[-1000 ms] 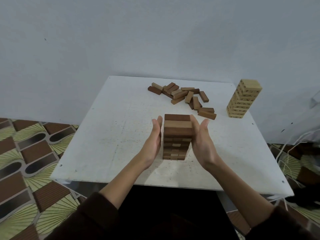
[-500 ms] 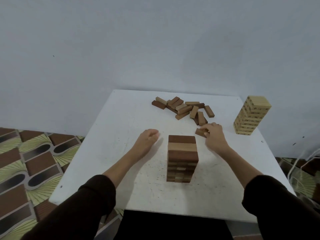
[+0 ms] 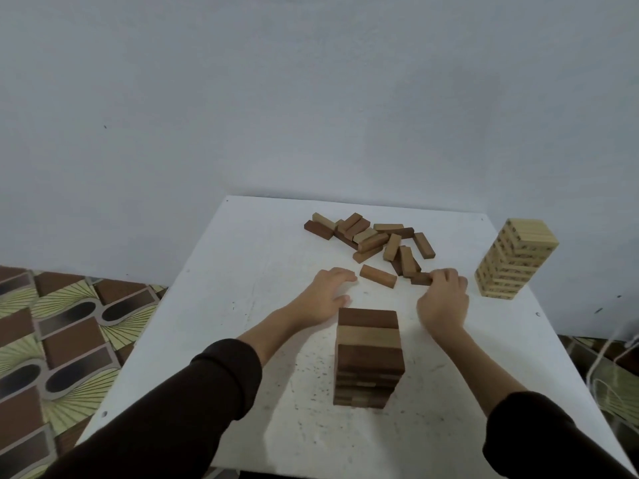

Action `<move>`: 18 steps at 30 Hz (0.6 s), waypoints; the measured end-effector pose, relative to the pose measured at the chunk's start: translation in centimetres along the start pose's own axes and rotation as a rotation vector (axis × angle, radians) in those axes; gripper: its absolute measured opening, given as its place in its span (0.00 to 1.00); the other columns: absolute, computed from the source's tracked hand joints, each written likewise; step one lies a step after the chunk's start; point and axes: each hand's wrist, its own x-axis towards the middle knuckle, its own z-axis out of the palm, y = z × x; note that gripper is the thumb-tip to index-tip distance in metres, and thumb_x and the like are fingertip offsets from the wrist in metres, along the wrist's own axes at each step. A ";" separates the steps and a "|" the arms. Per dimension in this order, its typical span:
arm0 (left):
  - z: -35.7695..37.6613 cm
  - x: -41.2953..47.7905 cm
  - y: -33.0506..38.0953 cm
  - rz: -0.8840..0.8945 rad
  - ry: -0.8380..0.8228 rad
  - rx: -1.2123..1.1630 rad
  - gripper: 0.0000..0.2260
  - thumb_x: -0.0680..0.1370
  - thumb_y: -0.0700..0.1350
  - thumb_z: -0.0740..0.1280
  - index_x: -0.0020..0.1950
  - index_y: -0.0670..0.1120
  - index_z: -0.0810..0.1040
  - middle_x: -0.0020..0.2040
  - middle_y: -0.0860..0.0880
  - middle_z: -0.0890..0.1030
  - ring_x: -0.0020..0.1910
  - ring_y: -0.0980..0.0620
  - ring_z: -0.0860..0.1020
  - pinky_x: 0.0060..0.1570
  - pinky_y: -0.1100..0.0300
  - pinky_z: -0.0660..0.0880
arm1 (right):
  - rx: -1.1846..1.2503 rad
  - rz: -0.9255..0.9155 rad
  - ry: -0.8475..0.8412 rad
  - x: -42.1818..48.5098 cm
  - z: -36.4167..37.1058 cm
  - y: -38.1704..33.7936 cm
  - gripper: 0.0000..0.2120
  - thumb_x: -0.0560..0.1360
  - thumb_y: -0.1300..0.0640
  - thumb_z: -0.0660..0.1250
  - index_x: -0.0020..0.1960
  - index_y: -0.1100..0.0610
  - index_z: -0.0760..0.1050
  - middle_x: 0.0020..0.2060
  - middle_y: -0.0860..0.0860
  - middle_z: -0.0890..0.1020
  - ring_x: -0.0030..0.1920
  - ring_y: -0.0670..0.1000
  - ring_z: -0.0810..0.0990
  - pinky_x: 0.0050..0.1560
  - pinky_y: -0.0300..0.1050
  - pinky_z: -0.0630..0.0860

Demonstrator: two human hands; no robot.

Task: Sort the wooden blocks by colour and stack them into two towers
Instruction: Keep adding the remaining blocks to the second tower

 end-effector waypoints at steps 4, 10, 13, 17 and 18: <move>0.1 2.5 0.2 0.114 -0.076 0.156 0.23 0.81 0.40 0.60 0.75 0.47 0.61 0.77 0.50 0.59 0.74 0.50 0.56 0.73 0.53 0.55 | 0.163 -0.158 0.093 -1.2 0.9 0.1 0.12 0.66 0.74 0.62 0.46 0.66 0.77 0.46 0.59 0.77 0.49 0.60 0.73 0.38 0.49 0.72; 1.0 5.0 0.1 0.215 -0.233 0.452 0.28 0.79 0.47 0.62 0.78 0.47 0.54 0.78 0.51 0.54 0.77 0.50 0.48 0.73 0.44 0.50 | 0.384 -0.424 0.164 -2.6 2.2 -0.9 0.10 0.66 0.76 0.67 0.36 0.62 0.75 0.37 0.56 0.77 0.42 0.53 0.72 0.38 0.30 0.63; 0.8 4.6 -0.2 0.252 -0.143 0.388 0.25 0.78 0.42 0.61 0.75 0.44 0.61 0.74 0.47 0.62 0.73 0.47 0.59 0.71 0.43 0.58 | 0.402 -0.545 0.120 -1.8 2.9 -1.2 0.08 0.65 0.75 0.72 0.38 0.64 0.77 0.39 0.57 0.78 0.41 0.54 0.75 0.42 0.32 0.68; 0.2 3.6 -0.5 0.204 -0.109 0.287 0.28 0.74 0.41 0.63 0.74 0.45 0.61 0.67 0.45 0.64 0.62 0.46 0.65 0.60 0.54 0.68 | 0.462 -0.557 0.108 -0.2 2.6 -2.0 0.07 0.66 0.70 0.74 0.41 0.66 0.77 0.39 0.59 0.78 0.39 0.55 0.77 0.39 0.33 0.70; 0.3 3.4 -0.7 0.206 -0.108 0.327 0.30 0.74 0.44 0.64 0.75 0.48 0.59 0.67 0.45 0.62 0.62 0.46 0.64 0.60 0.54 0.68 | 0.482 -0.548 0.149 0.2 2.3 -2.2 0.05 0.69 0.69 0.71 0.42 0.66 0.76 0.40 0.59 0.77 0.41 0.56 0.76 0.41 0.33 0.70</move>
